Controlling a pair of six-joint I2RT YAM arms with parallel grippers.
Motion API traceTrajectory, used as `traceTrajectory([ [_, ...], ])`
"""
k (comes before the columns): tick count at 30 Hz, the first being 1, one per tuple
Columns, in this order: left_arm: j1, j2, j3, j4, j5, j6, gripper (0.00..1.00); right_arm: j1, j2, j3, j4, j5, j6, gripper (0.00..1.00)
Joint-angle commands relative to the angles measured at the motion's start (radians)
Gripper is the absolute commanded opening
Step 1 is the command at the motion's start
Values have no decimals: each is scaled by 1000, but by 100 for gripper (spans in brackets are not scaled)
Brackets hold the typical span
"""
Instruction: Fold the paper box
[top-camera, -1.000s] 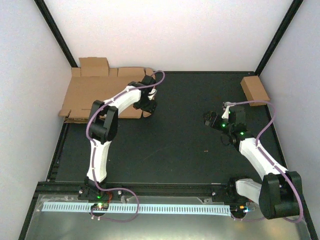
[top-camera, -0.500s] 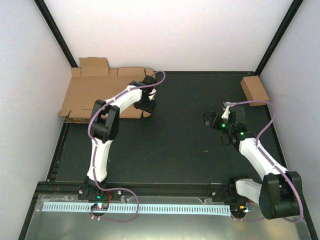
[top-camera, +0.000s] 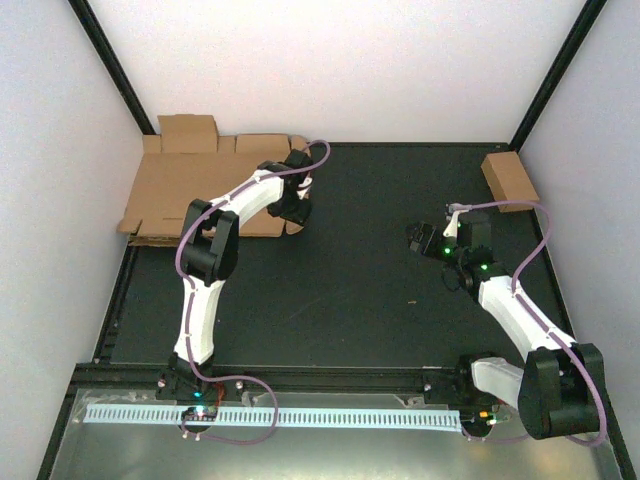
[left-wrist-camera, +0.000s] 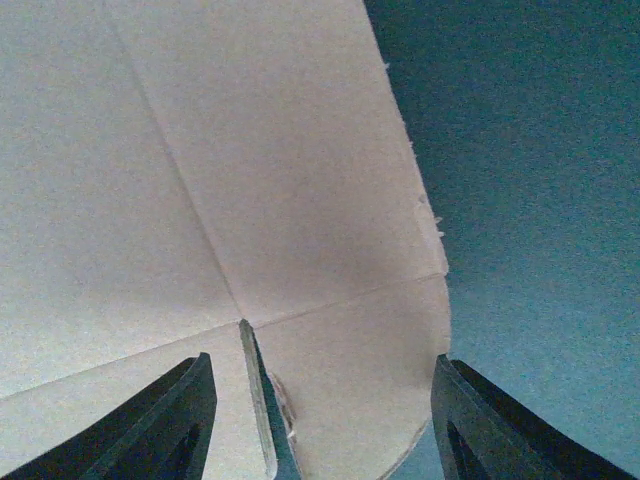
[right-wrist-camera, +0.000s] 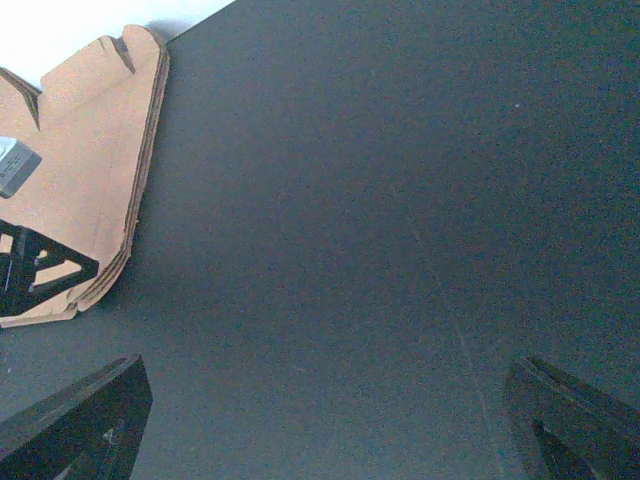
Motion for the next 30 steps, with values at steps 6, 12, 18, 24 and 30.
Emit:
traceTrajectory([
  [6, -4, 44, 74, -45, 32, 9, 62, 4, -17, 28, -1, 4, -9, 100],
  [12, -4, 51, 79, -52, 31, 10, 64, 4, -20, 29, -2, 6, -8, 100],
  [18, -4, 48, 77, -52, 16, 6, 61, 4, -21, 29, -2, 6, -9, 100],
  [24, -4, 48, 78, -52, 38, 8, 69, 4, -19, 27, -2, 3, -9, 100],
  [30, -4, 50, 84, -53, 25, 3, 67, 4, -19, 27, -2, 3, -10, 100],
])
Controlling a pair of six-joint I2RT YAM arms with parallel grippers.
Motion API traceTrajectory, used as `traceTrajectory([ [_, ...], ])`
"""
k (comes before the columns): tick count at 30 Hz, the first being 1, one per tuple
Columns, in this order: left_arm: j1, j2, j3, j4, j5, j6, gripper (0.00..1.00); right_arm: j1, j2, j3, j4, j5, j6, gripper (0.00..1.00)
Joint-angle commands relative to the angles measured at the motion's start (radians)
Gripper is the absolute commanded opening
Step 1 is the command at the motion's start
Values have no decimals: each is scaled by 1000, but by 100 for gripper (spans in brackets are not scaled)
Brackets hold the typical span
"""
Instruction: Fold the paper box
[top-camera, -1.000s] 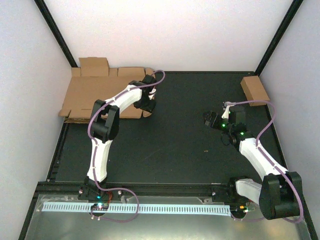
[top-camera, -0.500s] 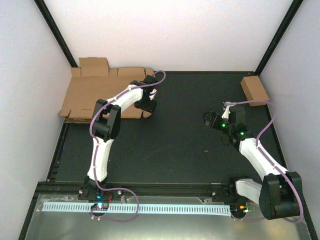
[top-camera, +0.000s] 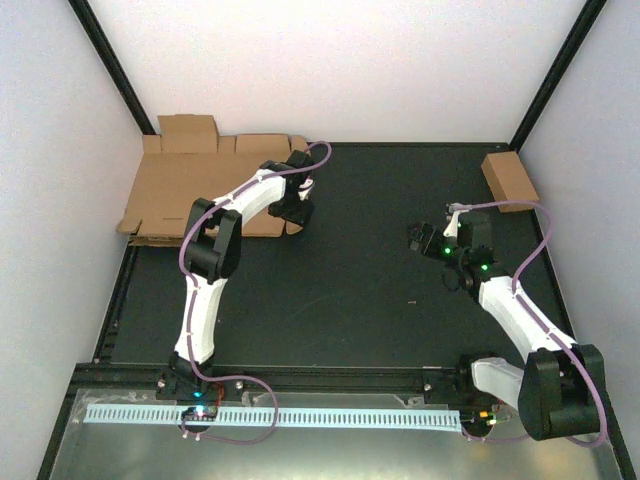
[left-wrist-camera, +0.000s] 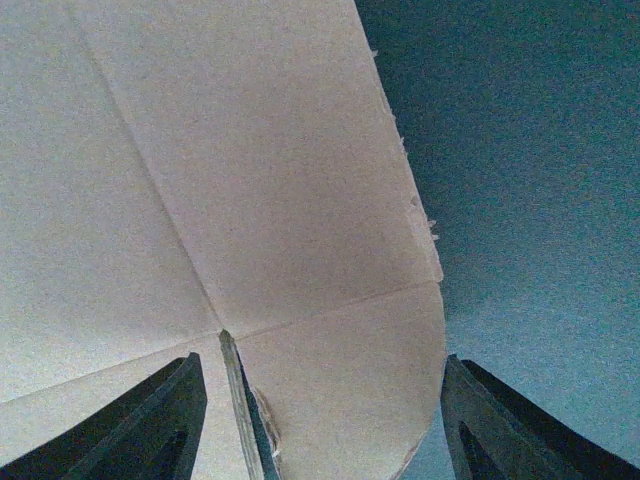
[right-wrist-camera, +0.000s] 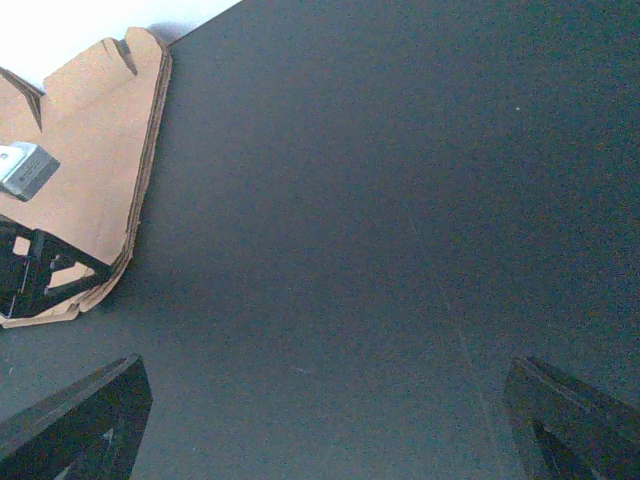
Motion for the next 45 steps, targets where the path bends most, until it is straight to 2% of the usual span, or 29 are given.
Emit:
traceTrajectory([
  [1, -4, 12, 48, -24, -9, 0, 66, 4, -14, 27, -1, 2, -10, 100],
  [18, 2, -49, 18, 7, -78, -37, 52, 4, -12, 26, -2, -3, -10, 100],
  [23, 2, -65, 10, 11, -80, -37, 39, 4, -12, 26, 0, -6, -10, 100],
  [31, 2, -112, -35, 50, -87, -33, 30, 4, -12, 27, 2, -7, -10, 100],
  [39, 0, -89, -42, 45, -95, -22, 30, 4, -11, 32, 2, -16, -10, 100],
  [45, -12, -83, -48, 45, -107, -15, 34, 4, -9, 33, 3, -20, -8, 100],
])
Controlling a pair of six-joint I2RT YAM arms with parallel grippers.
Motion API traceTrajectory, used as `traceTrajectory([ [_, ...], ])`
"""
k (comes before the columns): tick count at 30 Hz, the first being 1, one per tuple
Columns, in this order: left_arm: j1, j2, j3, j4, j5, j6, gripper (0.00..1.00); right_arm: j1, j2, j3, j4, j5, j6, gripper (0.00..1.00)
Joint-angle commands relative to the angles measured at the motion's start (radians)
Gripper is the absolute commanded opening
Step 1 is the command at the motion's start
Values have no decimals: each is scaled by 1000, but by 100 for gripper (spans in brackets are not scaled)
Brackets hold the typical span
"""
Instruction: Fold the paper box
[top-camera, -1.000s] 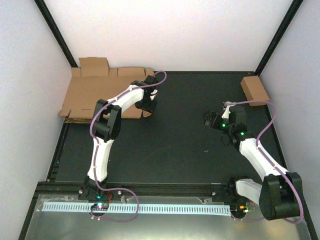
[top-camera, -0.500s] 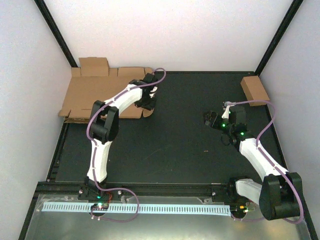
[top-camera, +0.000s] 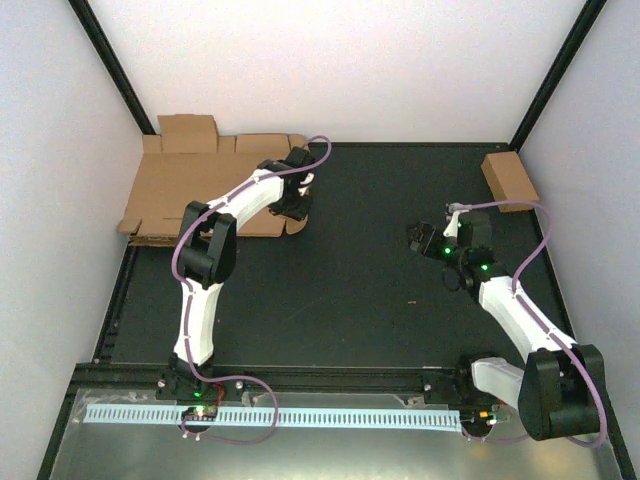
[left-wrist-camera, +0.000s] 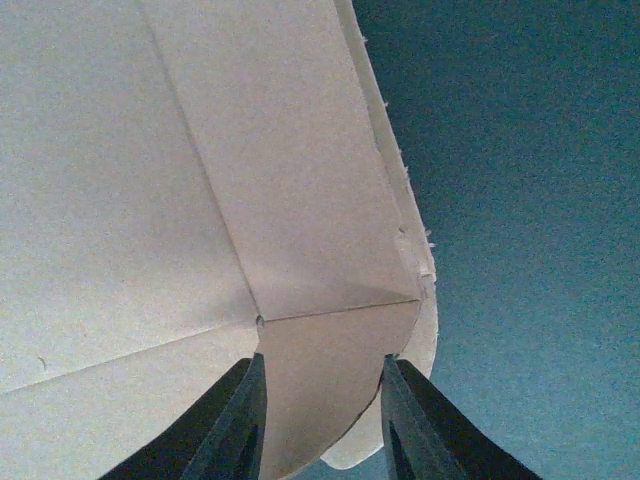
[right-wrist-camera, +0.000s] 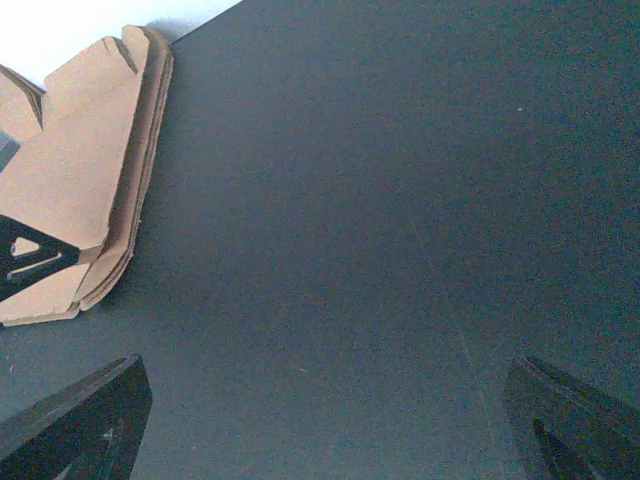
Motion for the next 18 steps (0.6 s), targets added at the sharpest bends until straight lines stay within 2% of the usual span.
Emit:
traceTrajectory([
  [1, -7, -10, -6, 1, -51, 16, 35, 5, -8, 33, 4, -18, -5, 100],
  [5, -8, -7, -5, 0, -60, 27, 34, 4, -11, 35, 2, -18, -2, 100],
  [7, -9, -10, -6, -2, -66, 31, 29, 4, -10, 35, 2, -20, 0, 100],
  [14, -14, -36, -28, 3, -83, 50, 3, 4, -1, 40, 6, -32, 12, 100],
  [18, -35, -67, -44, 5, -116, 57, 2, 3, 2, 48, -1, -28, 10, 100],
])
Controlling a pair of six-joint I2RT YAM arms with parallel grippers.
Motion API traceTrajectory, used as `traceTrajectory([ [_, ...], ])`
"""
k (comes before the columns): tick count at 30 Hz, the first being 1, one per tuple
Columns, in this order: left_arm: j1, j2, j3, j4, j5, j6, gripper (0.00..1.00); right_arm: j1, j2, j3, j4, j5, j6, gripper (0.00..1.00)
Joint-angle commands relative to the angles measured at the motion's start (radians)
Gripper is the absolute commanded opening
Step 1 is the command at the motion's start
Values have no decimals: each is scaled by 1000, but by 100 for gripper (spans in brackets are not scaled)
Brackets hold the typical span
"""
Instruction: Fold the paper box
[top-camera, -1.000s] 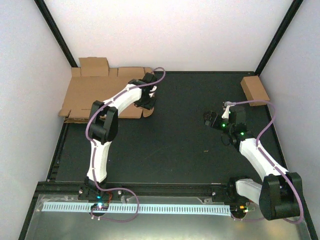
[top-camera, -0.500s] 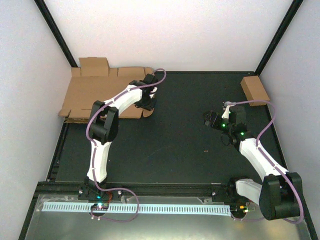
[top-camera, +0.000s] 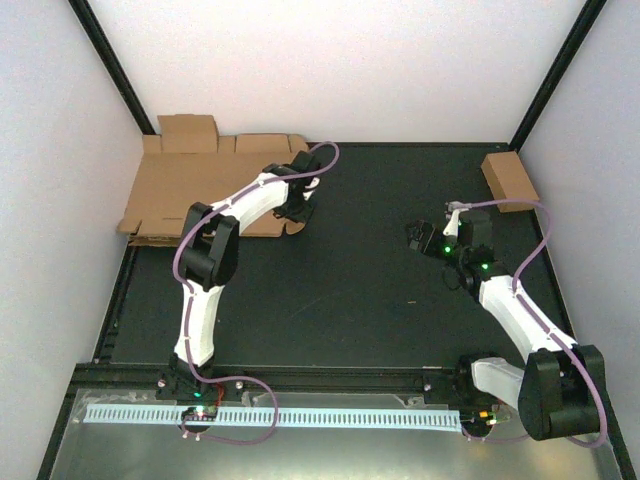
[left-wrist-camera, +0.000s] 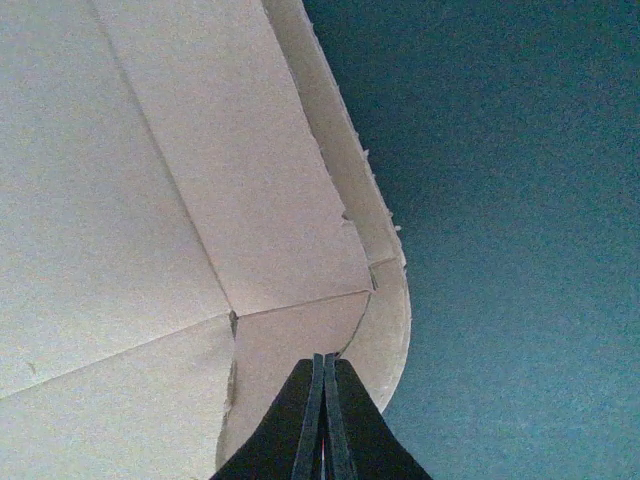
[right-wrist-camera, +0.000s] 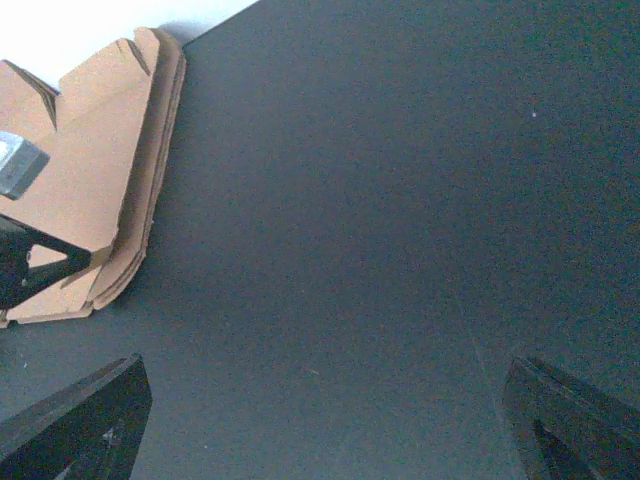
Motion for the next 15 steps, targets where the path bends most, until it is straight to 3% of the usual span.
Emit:
traceTrajectory([
  [1, -11, -67, -22, -9, -101, 17, 1, 5, 1, 42, 0, -9, 7, 100],
  [15, -108, -242, -121, 2, -134, -2, 2, 4, 5, 41, -3, -3, 7, 100],
])
